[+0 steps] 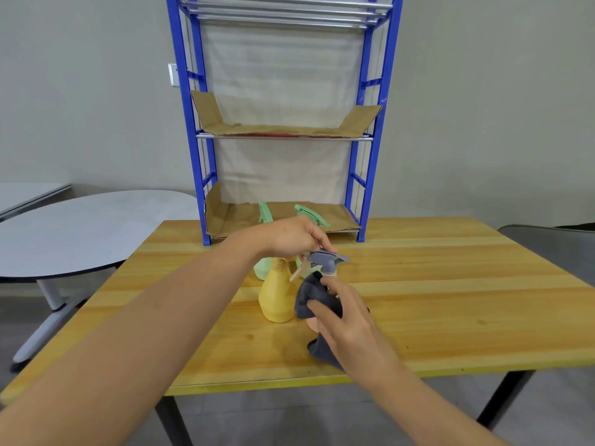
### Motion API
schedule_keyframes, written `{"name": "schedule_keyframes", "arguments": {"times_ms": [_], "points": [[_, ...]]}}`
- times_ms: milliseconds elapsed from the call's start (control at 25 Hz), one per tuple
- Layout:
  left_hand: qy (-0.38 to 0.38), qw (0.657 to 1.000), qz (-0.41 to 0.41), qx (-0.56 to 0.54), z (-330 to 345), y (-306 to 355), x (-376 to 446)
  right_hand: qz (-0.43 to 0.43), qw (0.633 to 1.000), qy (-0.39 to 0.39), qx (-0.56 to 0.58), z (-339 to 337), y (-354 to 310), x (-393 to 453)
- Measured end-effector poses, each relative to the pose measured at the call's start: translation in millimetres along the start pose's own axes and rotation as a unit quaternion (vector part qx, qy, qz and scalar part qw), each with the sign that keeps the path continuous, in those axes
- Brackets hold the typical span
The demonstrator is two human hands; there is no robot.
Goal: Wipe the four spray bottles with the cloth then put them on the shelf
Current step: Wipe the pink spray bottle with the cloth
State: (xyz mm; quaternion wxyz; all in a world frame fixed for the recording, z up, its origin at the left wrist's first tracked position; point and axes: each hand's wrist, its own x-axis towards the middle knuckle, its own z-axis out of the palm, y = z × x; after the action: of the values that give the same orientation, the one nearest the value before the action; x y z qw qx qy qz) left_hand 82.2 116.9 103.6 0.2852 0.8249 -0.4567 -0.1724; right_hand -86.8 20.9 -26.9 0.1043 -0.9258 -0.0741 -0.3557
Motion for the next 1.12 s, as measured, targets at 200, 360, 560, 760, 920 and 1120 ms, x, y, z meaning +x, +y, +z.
{"name": "schedule_keyframes", "arguments": {"times_ms": [200,360,560,760,920,1120], "points": [[0.001,1.000,-0.006,-0.015,-1.0,2.2,-3.1,-0.029,0.997,0.053,-0.038,-4.1,29.1,11.2],[0.002,1.000,-0.013,-0.018,-1.8,3.5,-4.1,-0.010,0.995,0.093,0.020,7.9,16.8,33.0],[0.005,0.999,-0.018,-0.032,-0.1,1.8,-3.5,-0.086,0.995,-0.004,-0.049,22.7,7.8,25.2],[0.008,0.999,-0.014,-0.029,-0.5,1.0,-3.5,-0.016,0.998,0.057,-0.029,14.4,12.1,34.2],[0.006,0.999,-0.022,-0.036,0.8,1.0,-3.7,-0.080,0.995,-0.016,-0.061,35.9,-3.2,21.7],[0.013,0.999,-0.019,-0.040,0.9,0.3,-5.5,0.007,0.998,0.059,-0.015,26.8,3.4,34.0]]}}
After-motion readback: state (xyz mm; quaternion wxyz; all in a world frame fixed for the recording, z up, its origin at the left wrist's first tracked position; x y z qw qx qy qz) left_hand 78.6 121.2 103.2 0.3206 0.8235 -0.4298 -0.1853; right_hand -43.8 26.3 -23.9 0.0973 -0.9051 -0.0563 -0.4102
